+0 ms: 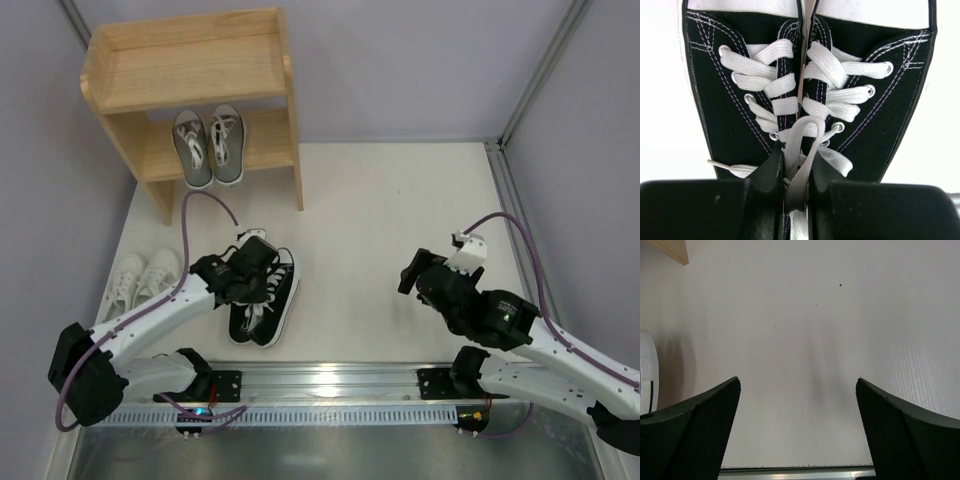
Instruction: Place and organize the shoes onto the shoe shelf
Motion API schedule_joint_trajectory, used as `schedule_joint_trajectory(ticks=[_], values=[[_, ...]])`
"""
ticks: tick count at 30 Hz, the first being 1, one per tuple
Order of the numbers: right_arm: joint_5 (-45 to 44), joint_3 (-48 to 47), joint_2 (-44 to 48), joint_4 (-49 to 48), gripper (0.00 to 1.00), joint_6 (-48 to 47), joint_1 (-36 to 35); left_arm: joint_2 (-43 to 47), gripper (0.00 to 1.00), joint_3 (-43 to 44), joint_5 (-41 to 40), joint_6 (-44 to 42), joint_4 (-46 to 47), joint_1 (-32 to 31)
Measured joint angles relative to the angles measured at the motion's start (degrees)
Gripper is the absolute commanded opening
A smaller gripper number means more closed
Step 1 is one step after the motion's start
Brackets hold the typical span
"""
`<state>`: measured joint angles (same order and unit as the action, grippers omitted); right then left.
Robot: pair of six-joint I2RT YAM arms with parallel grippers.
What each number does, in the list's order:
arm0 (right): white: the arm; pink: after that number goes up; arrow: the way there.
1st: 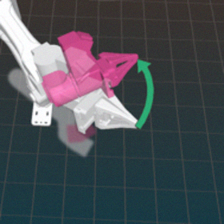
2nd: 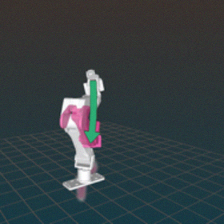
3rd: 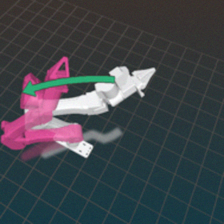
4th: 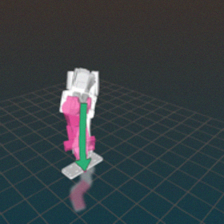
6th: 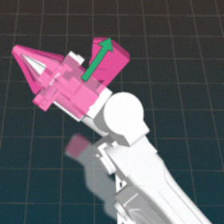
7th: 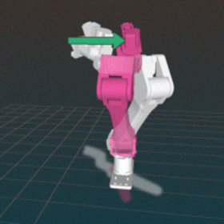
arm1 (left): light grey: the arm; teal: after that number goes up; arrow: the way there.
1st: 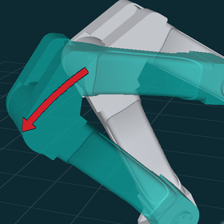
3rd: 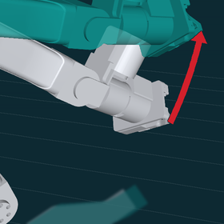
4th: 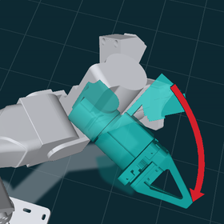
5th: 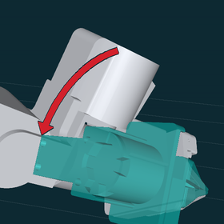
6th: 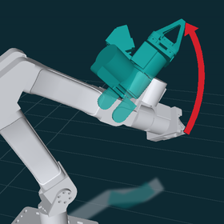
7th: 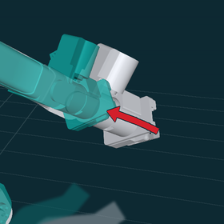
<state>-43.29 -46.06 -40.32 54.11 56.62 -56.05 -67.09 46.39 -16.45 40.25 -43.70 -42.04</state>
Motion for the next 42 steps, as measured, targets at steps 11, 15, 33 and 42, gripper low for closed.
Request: schedule_joint_trajectory(ticks=[11,15,33,42], values=[[0.22,0.04,-1.05,-1.38,0.97,-0.96,0.02,2.01,0.0,21.55,-1.36,-1.53,-14.58,-0.02],[0.15,0.02,-0.31,-1.36,0.97,-1.31,0.04,-2.27,0.0,36.09,-4.24,-3.98,-18.62,-0.02],[-2.19,-2.4,4.52,1.51,0.97,-4.55,0.35,-30.34,0.0,93.2,-21.14,-25.38,-18.49,4.66],[-2.8,-3.56,3.78,1.51,0.97,-6.49,0.42,-31.36,0.0,94.64,-25.64,-39.43,0.39,5.84]])
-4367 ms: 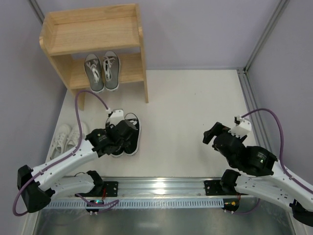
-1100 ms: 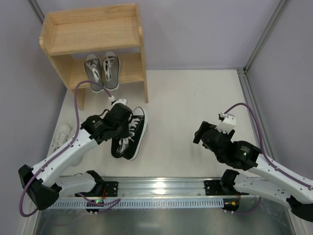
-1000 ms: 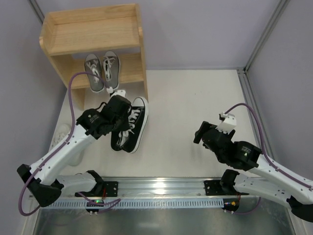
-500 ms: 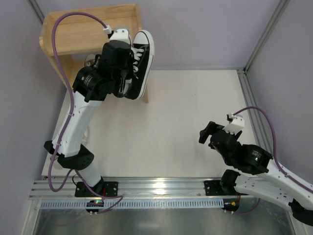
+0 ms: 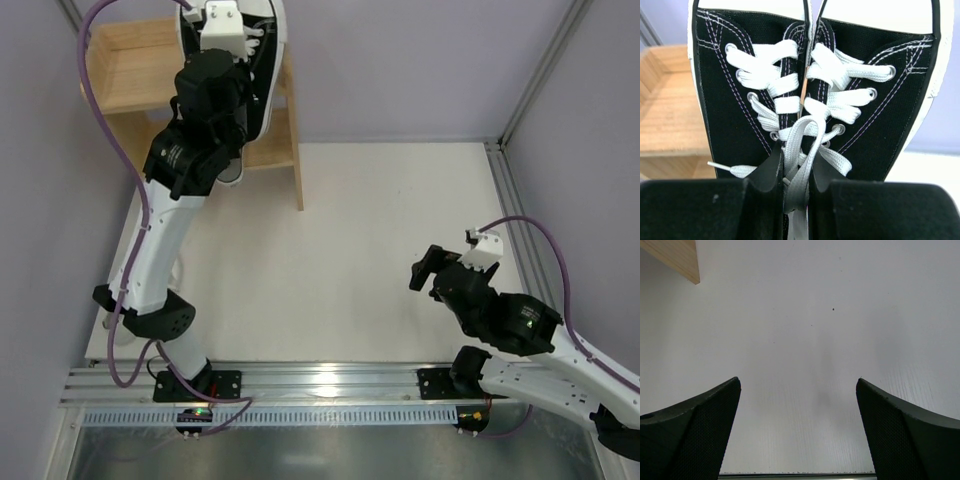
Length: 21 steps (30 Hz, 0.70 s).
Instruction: Place and organize the shoes onto the shoe shelf
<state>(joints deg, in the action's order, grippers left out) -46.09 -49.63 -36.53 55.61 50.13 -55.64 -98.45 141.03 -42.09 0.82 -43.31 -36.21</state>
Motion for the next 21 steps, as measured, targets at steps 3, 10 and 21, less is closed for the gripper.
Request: schedule_joint_trajectory(ticks=[3,10,21], values=[[0.0,0.0,-0.09,0.0,0.97,-0.09,0.0,-0.94,0.0,-0.28,-0.13,-2.38,7.34,2.12],[0.02,0.0,2.67,0.81,0.97,0.42,0.0,-3.69,0.0,-2.67,-1.11,-2.89,15.98,7.39],[-0.15,0.24,7.56,5.07,0.97,2.58,0.0,-8.22,0.0,-2.75,0.94,-2.49,20.81,7.43]])
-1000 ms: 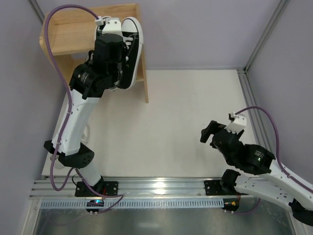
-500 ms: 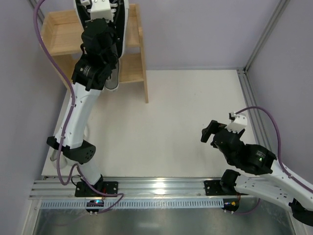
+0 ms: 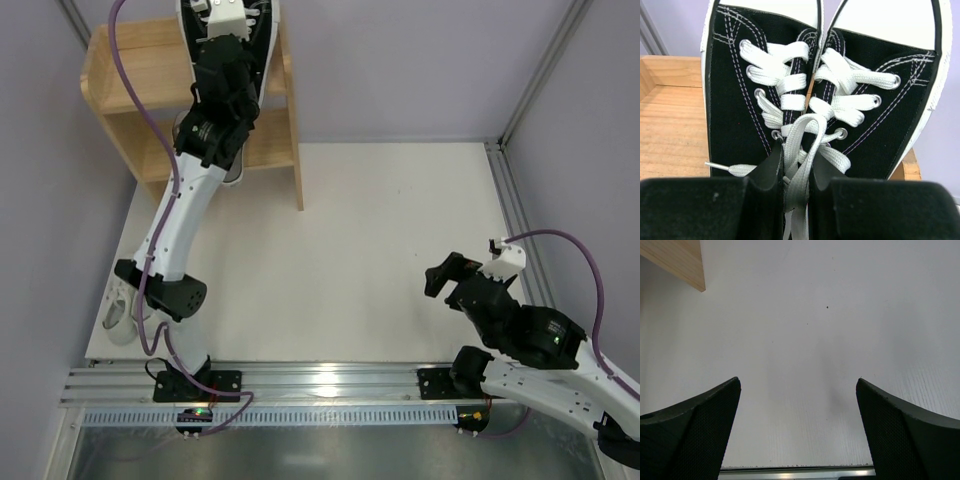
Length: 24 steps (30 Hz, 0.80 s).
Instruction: Place and organize the shoes onto the shoe shelf
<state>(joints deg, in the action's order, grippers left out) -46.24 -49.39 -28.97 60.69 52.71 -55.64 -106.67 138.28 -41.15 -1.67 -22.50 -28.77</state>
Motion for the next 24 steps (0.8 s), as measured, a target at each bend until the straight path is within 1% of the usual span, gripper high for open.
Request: schedule_joint_trajectory(ticks=[11,12,13,15,17,22,24], values=[[-0.09,0.85,0.52,1.38,0.97,0.42,0.0,-0.31,0.01,0.02,-1.2,2.95,1.33,1.53],[-0.11,0.92,0.68,1.55,0.97,0.55,0.0,-0.37,0.03,0.02,-1.18,3.23,1.53,1.7],[-0.11,1.03,0.87,1.6,0.97,0.63,0.0,-0.44,0.11,0.0,-1.14,3.63,1.7,1.86],[-0.11,1.22,1.16,1.68,0.97,0.94,0.0,-0.55,0.16,-0.07,-0.96,4.55,2.08,2.23],[-0.13,1.33,1.33,1.81,0.97,1.18,0.0,-0.55,0.28,-0.35,-0.83,5.09,2.43,2.49],[-0.15,1.4,1.4,2.19,0.97,1.44,0.02,-0.94,0.43,-0.83,0.28,6.67,4.42,2.91],[-0.15,1.4,1.7,2.43,0.97,1.46,0.0,-1.07,0.46,-0.83,0.96,7.19,6.01,2.95]])
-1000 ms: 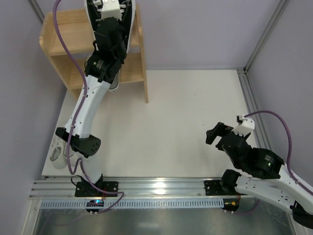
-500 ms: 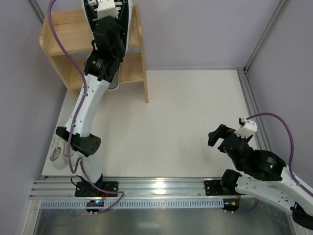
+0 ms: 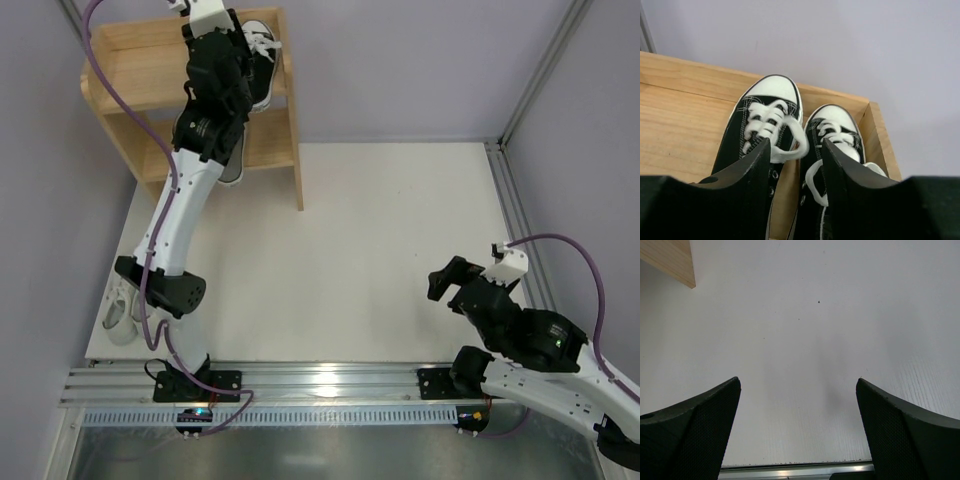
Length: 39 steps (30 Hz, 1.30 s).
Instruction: Place and organize the shoes onto the shoe shelf
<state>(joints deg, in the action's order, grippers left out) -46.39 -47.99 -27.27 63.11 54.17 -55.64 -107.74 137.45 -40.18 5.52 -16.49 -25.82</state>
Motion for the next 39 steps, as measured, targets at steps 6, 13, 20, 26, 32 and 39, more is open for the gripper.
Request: schedule_joint_trajectory(ticks=[6,13,20,26,32,39], values=[[-0.11,0.0,0.7,0.66,0.97,0.17,0.02,0.07,0.55,0.0,0.68,0.35,2.6,-0.02],[-0.09,0.11,0.7,0.83,0.97,0.22,0.02,2.16,0.63,0.0,1.53,0.39,2.69,-0.02],[0.15,0.52,0.5,0.55,0.97,0.07,0.02,10.25,0.71,-0.04,1.88,1.4,0.7,-0.02],[0.74,0.55,-0.87,-0.7,0.97,-0.37,0.04,19.23,0.73,-1.88,0.68,3.76,-7.45,-0.02],[1.66,0.55,-1.77,-1.44,0.97,-0.37,0.04,26.14,0.73,-14.34,0.81,6.25,-12.57,0.02],[3.39,0.72,-2.03,-1.88,0.97,0.02,0.15,22.34,0.75,-20.22,2.43,5.33,-14.78,0.0]])
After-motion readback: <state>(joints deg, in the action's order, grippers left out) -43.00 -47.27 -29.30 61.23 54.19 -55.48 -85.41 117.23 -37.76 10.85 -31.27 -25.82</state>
